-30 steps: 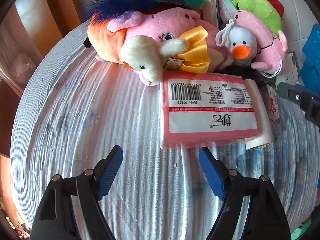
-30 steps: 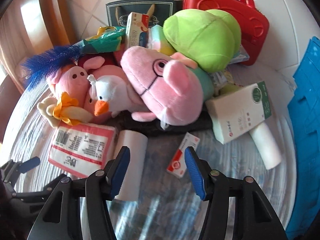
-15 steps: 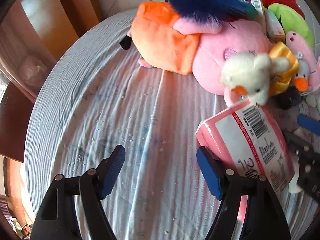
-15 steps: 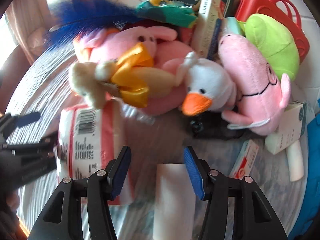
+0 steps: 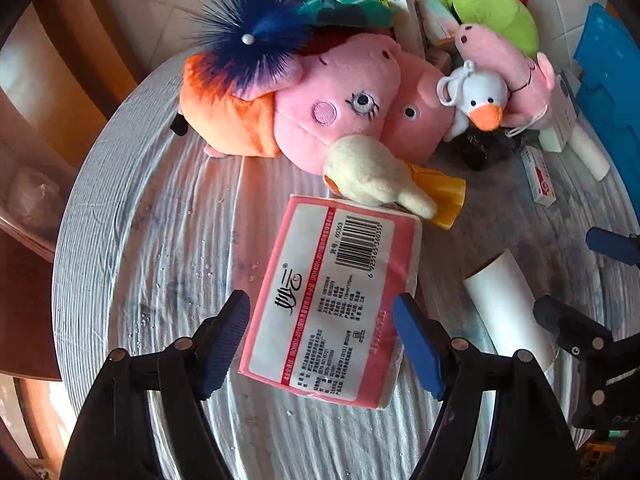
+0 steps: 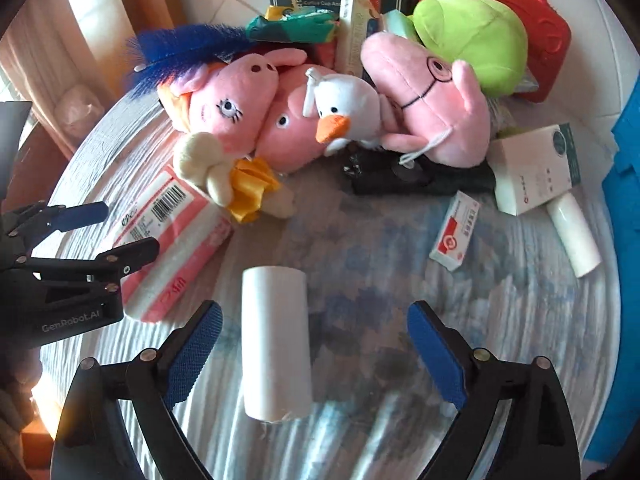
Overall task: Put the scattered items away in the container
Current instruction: 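Grasp the pink tissue pack with the left tool while the right tool grasps the white paper roll, then carry both items to the blue crate and release them inside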
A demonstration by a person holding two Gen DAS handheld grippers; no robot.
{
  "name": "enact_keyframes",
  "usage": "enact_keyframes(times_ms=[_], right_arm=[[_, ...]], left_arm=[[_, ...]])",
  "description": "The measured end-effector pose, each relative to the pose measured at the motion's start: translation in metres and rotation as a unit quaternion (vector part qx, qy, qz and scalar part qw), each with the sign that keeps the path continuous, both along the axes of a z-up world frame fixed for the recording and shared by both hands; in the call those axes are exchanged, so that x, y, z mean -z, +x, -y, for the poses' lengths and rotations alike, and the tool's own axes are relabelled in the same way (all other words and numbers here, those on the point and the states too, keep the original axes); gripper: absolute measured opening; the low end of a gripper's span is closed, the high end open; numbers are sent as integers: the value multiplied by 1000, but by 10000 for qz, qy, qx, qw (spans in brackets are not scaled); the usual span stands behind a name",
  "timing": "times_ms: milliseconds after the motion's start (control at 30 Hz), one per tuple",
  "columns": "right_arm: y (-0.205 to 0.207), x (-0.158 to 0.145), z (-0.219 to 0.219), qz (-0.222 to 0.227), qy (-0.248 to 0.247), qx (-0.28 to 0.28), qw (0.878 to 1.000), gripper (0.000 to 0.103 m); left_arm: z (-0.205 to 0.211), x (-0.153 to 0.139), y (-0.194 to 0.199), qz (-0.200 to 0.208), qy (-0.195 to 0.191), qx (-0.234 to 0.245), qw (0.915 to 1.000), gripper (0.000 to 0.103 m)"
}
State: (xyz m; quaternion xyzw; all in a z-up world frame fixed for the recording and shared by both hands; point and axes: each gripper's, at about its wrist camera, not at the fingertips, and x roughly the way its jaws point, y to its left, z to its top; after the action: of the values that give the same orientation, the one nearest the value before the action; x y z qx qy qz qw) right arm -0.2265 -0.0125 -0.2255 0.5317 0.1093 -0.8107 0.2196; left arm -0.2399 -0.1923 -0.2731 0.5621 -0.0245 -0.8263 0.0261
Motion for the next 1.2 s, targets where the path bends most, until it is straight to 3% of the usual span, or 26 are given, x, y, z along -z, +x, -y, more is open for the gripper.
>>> enact_keyframes(times_ms=[133,200,333,367,433,533,633,733,767,800,833,867,1033,1200], right_arm=[[2,16,7,202,-90,-9,9998,97],[2,24,14,305,-51,-65,9995,97],[2,42,18,422,168,27,9990,95],[3,48,17,449,251,66,9987,91],[2,57,17,576,260,83,9980,69],[3,63,17,601,265,160,9977,71],[1,66,16,667,104,232,9974,80],[1,67,18,576,166,251,9979,80],[2,66,19,516,200,253,9981,79],[3,66,21,468,206,238,9984,69],[4,66,23,463,210,210,9985,51],[5,68,25,436,268,232,9984,45],[13,63,22,360,249,341,9985,44],[21,30,7,-38,156,596,9981,44]], left_arm=[[-6,5,-6,58,-20,9,10000,87],[-11,16,-10,146,-281,41,9995,93],[-17,30,-11,129,-630,115,9979,96],[-17,32,-12,129,-641,115,9978,97],[-14,34,-13,144,-582,102,9982,97],[-8,37,-15,197,-379,94,9990,98],[-4,43,-17,226,-272,126,9993,98],[-2,45,-15,176,-220,151,9995,98],[0,44,-13,142,-192,147,9996,98],[2,44,-11,112,-151,123,9997,97],[3,43,-8,79,-123,88,9999,96],[5,42,-5,48,-96,48,9999,95],[22,27,9,-147,34,-50,9999,93],[30,-14,27,-635,60,-42,9980,93]])
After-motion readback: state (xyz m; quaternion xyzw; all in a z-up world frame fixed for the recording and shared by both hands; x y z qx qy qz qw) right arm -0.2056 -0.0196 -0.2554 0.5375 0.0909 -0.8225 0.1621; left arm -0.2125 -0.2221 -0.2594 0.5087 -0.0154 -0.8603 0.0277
